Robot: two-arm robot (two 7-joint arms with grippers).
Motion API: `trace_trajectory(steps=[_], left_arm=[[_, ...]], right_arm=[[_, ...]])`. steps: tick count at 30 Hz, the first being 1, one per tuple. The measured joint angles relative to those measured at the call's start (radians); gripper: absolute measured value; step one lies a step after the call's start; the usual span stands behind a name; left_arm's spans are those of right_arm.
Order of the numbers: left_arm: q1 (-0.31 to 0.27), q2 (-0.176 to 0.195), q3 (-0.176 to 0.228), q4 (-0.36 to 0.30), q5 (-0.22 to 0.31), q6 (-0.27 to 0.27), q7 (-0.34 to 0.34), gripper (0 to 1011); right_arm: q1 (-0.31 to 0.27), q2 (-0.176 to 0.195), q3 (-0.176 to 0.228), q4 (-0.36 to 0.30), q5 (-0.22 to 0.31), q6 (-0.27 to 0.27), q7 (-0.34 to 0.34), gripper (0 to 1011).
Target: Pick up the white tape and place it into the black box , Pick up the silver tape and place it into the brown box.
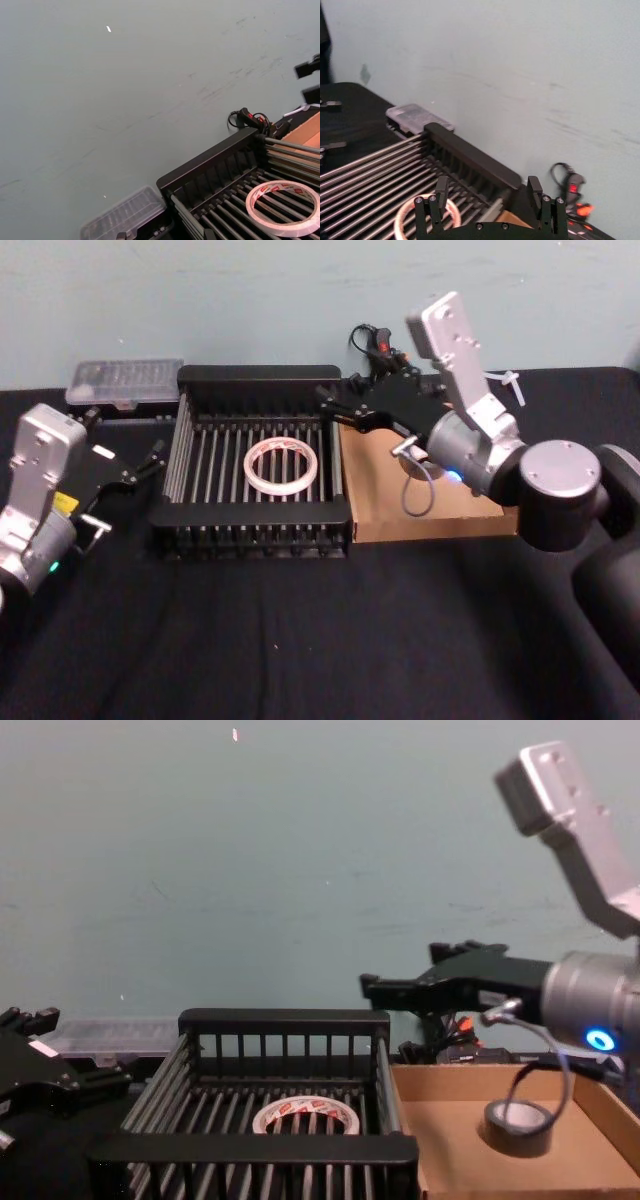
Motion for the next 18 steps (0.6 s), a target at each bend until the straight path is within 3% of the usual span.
trace_trajectory(steps=[9,18], left_arm=[[0.0,0.0,0.0,0.0,0.0,0.0,0.0,1001],[0.0,0.0,0.0,0.0,0.0,0.0,0.0,1001]], right_arm=[[-0.088,0.046,0.071,-0.094,-0.009,-0.008,-0.051,1002],[-0.144,0.072,0.133,-0.117,-0.05,-0.027,-0.105,1002]])
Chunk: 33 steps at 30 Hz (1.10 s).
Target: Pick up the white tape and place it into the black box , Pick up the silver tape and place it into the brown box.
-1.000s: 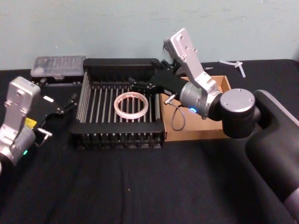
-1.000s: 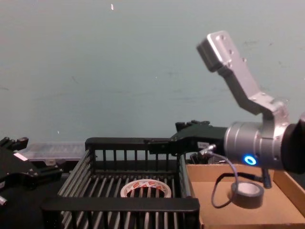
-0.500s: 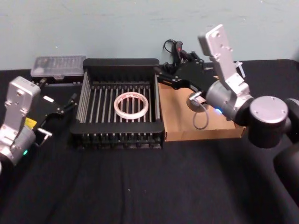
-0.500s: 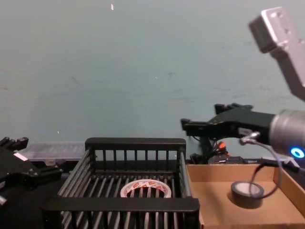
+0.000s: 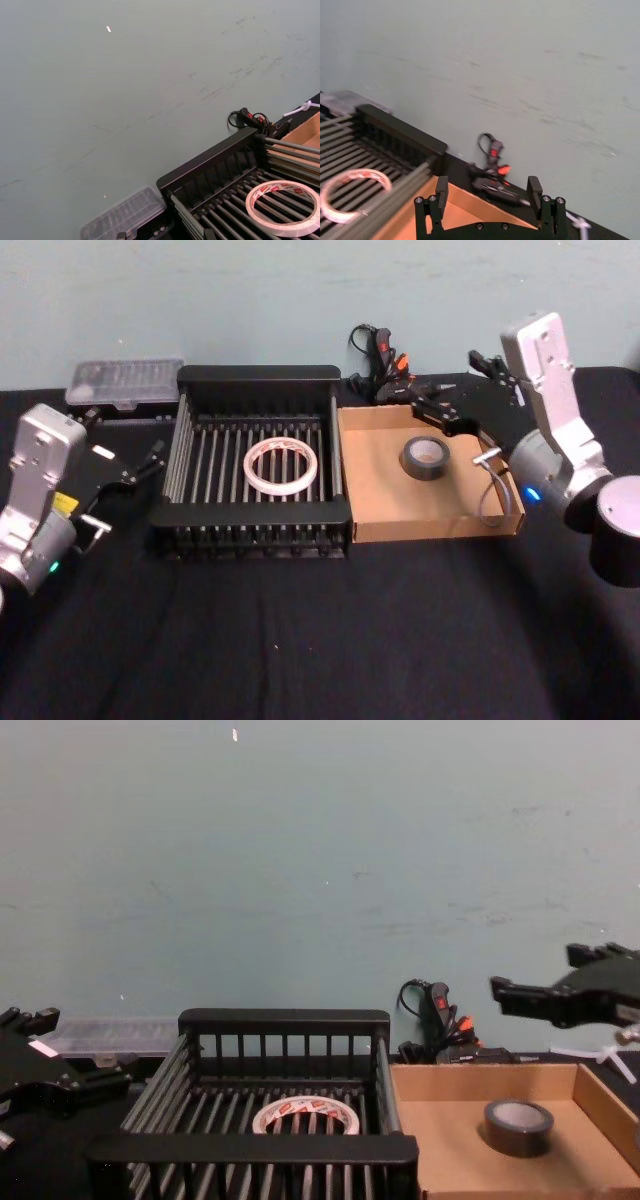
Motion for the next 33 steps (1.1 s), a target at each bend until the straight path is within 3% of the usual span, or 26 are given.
trace_trajectory(steps=[6,17,33], left_arm=[[0.0,0.0,0.0,0.0,0.0,0.0,0.0,1001],[0.0,0.0,0.0,0.0,0.0,0.0,0.0,1001],[0.0,0.0,0.0,0.0,0.0,0.0,0.0,1001]], right_arm=[[-0.026,0.006,0.032,0.018,-0.039,-0.012,-0.035,1002],[-0.04,-0.003,0.047,0.074,-0.098,-0.018,-0.063,1002],[-0.042,-0.024,0.06,0.105,-0.132,-0.006,-0.062,1002]])
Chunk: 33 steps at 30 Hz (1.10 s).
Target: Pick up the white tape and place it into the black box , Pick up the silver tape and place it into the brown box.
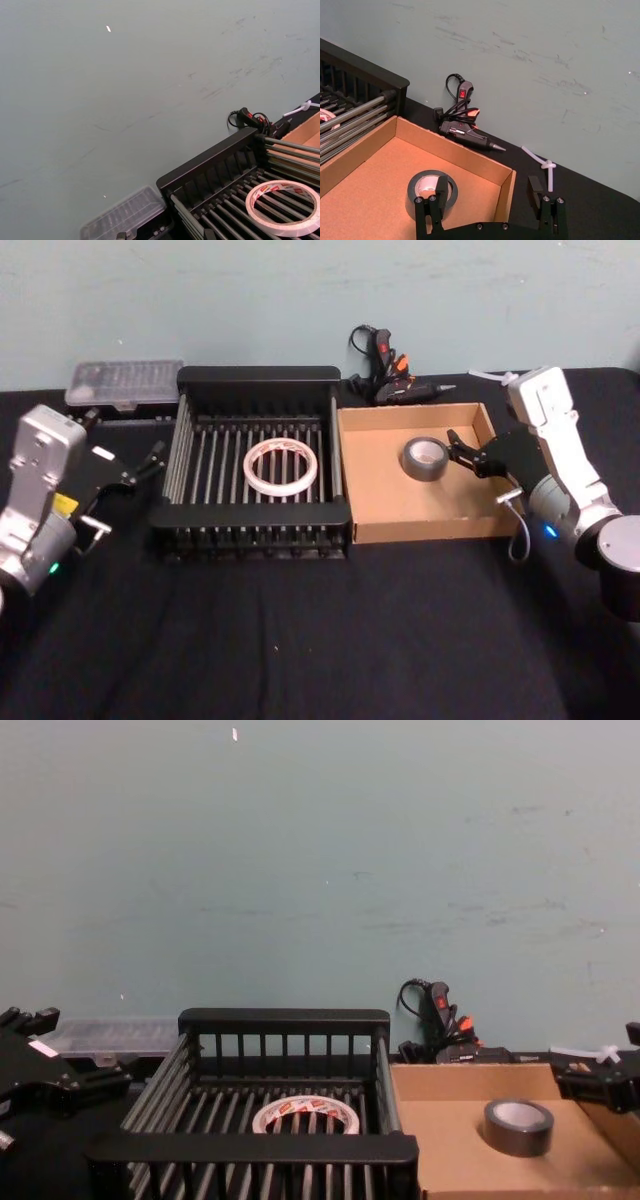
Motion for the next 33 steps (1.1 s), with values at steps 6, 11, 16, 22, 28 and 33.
trace_trajectory(steps=[6,11,16,22,28,33], left_arm=[[0.0,0.0,0.0,0.0,0.0,0.0,0.0,1001],[0.0,0.0,0.0,0.0,0.0,0.0,0.0,1001],[0.0,0.0,0.0,0.0,0.0,0.0,0.0,1001],[0.0,0.0,0.0,0.0,0.0,0.0,0.0,1001],[0.0,0.0,0.0,0.0,0.0,0.0,0.0,1001],[0.0,0.0,0.0,0.0,0.0,0.0,0.0,1001]], right_arm=[[0.001,0.0,-0.001,-0.001,0.001,0.0,0.001,1002],[0.001,0.001,-0.001,-0.001,0.001,0.0,0.001,1002],[0.001,0.001,-0.002,-0.002,0.003,0.0,0.001,1002],[0.001,0.002,-0.002,-0.002,0.003,0.0,0.001,1002],[0.001,0.002,-0.002,-0.003,0.004,0.0,0.001,1002],[0.001,0.002,-0.002,-0.003,0.004,0.0,0.001,1003]])
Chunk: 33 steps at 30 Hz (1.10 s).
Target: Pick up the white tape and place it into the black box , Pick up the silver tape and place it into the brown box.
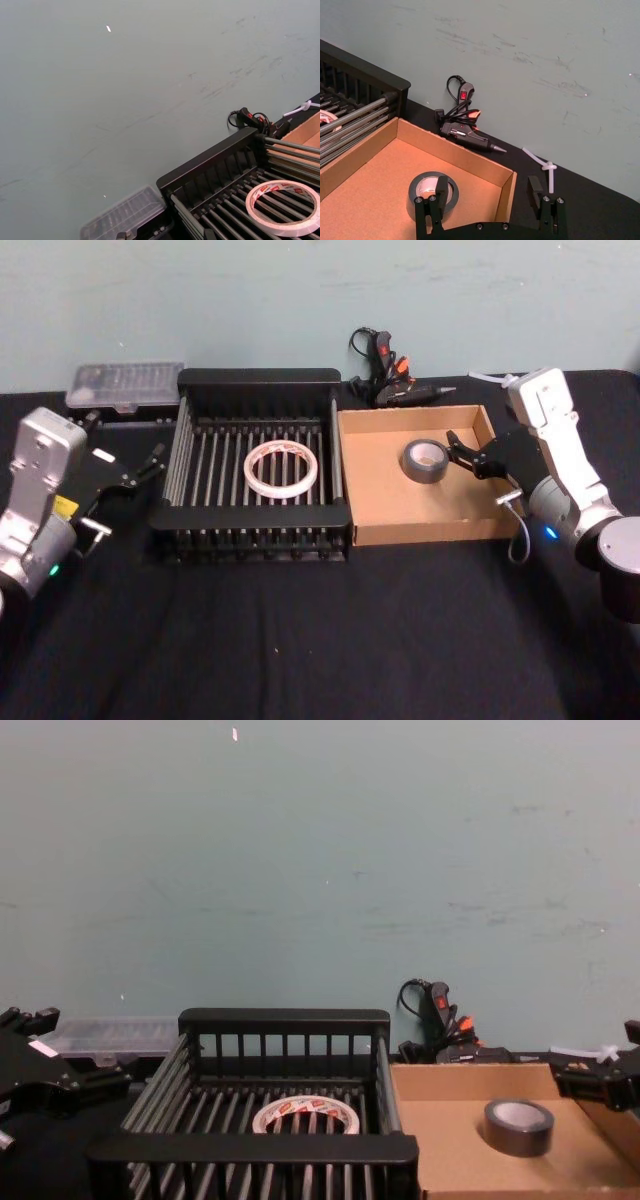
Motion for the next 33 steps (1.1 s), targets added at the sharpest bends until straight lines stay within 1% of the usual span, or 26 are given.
trace_trajectory(steps=[33], left_arm=[[0.0,0.0,0.0,0.0,0.0,0.0,0.0,1001]], right_arm=[[0.0,0.0,0.0,0.0,0.0,0.0,0.0,1002]])
